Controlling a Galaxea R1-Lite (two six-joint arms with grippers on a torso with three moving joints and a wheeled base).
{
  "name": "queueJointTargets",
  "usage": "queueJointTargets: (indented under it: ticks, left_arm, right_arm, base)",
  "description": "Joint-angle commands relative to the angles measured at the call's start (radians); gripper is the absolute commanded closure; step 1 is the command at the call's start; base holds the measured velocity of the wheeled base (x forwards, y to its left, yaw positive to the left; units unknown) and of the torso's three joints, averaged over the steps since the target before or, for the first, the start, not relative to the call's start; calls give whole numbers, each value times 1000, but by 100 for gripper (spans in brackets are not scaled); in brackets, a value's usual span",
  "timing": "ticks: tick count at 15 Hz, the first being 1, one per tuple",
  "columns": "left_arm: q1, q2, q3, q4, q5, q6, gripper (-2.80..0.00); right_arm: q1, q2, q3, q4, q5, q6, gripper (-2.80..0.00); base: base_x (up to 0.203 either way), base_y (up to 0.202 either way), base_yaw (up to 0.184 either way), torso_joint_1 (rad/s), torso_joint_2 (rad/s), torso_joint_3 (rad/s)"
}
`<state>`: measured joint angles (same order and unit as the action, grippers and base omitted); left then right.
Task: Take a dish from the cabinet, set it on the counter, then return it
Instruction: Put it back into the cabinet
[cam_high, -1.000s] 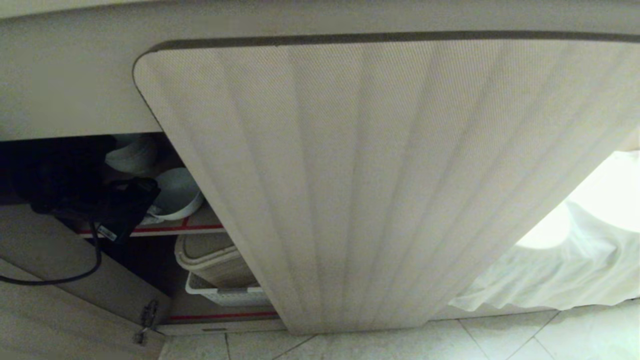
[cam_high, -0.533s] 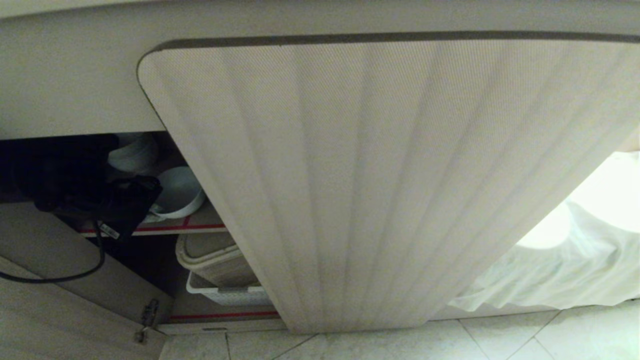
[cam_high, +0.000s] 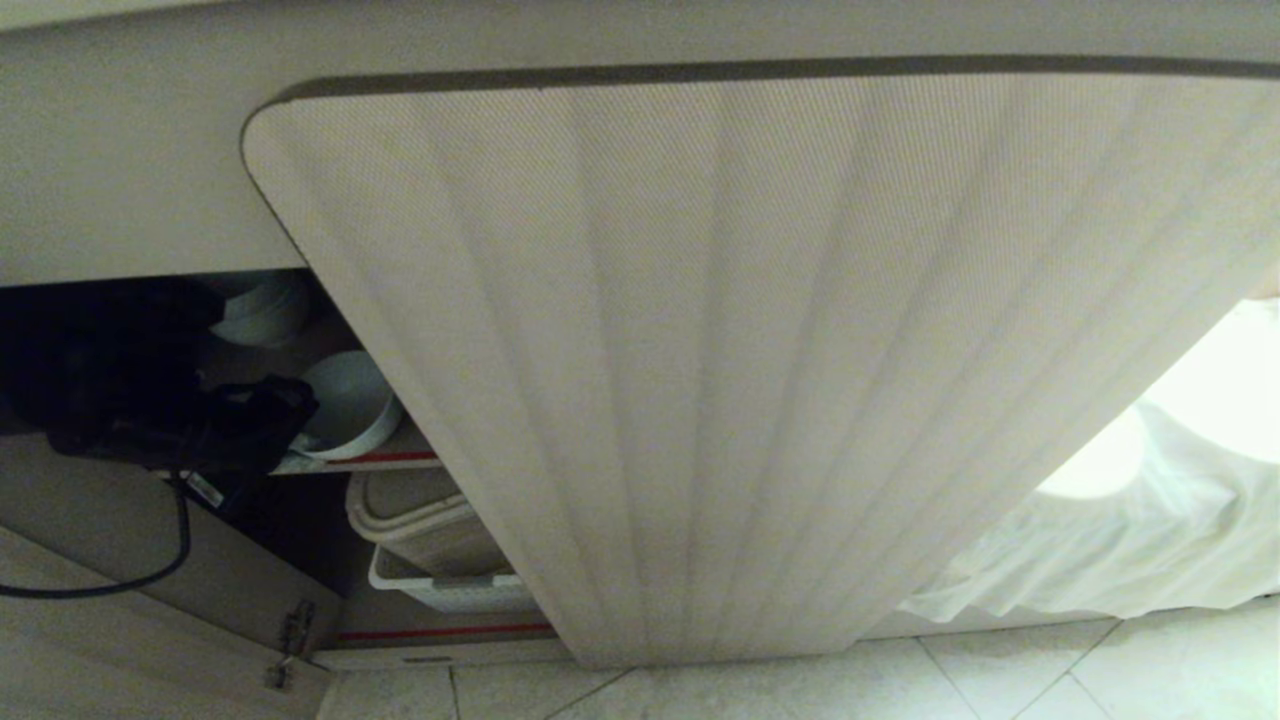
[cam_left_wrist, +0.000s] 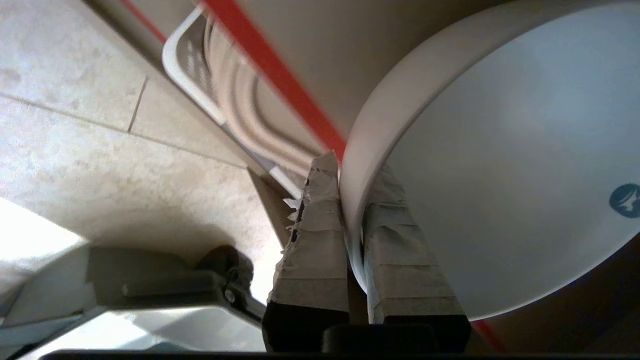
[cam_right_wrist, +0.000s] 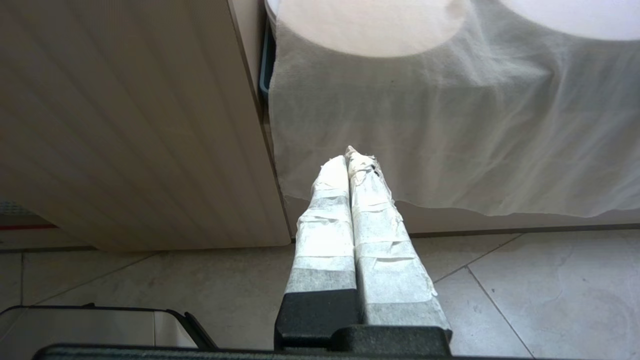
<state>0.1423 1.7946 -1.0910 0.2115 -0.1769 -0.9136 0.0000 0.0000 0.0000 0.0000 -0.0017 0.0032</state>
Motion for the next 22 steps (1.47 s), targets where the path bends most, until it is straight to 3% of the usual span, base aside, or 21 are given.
queueJointTargets:
  ticks: [1,6,10,13,22]
  left_arm:
    - [0,-32,41,8,-8,-3,0]
    - [2,-61,73,3,-27,-2,0]
    - [0,-57,78,-66,-26,5,0]
    - [3,-58,82,-87,-15,41,0]
    - [6,-29,29,-135,-13,26,0]
  right_arm:
    - [0,0,0,0,0,0,0]
    - [0,0,0,0,0,0,0]
    - [0,0,0,0,0,0,0]
    - [1,0,0,0,0,0,0]
    - [0,0,0,0,0,0,0]
  base:
    - [0,0,0,0,0,0]
    - [0,0,0,0,0,0]
    - [0,0,0,0,0,0]
    - [0,0,0,0,0,0]
    - [0,0,0,0,0,0]
